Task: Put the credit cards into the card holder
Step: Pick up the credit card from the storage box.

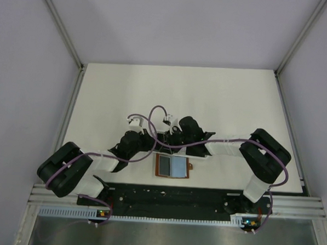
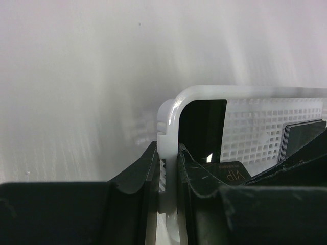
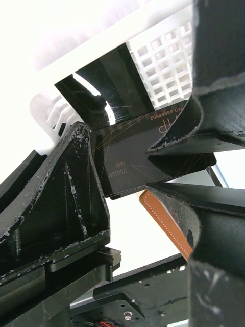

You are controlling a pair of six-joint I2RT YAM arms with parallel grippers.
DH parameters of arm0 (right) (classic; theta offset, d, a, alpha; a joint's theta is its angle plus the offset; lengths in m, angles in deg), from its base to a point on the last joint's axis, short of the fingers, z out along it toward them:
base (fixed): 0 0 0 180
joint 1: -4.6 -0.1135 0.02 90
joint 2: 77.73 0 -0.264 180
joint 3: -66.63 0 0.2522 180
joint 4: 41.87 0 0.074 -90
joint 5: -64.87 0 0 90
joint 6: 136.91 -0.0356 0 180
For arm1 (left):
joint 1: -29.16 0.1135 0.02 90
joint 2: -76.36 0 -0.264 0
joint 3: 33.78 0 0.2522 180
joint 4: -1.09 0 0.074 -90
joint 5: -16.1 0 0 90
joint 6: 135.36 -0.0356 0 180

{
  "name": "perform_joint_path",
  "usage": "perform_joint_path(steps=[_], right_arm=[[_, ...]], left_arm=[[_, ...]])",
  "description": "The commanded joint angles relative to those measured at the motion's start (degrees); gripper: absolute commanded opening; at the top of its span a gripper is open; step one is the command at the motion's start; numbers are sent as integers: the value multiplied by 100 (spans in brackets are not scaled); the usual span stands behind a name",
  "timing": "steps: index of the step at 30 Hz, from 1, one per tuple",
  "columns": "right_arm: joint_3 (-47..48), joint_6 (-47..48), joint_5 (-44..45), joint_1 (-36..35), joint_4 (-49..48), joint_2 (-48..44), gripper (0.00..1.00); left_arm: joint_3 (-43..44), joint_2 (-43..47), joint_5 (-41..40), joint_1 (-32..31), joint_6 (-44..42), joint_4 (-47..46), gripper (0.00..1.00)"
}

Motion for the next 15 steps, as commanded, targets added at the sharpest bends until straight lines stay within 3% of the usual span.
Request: perform_joint_path(steps=[1,8,12,13,15], right_arm=[[138,-193,464,-46,28,53,23],[146,-500,430,59,-112,70,4],[129,-615,351,129,-183,35,1],[111,-606,298,129,-217,9,6],[68,-545,272,130,-270,-70,31]], left_arm=[[90,51,64,-7,130,-591,0],[82,60,64,2,139,-591,0],[82,69,82,2,139,-582,0],[82,60,73,2,139,-582,0],[99,43,91,1,130,-582,0]])
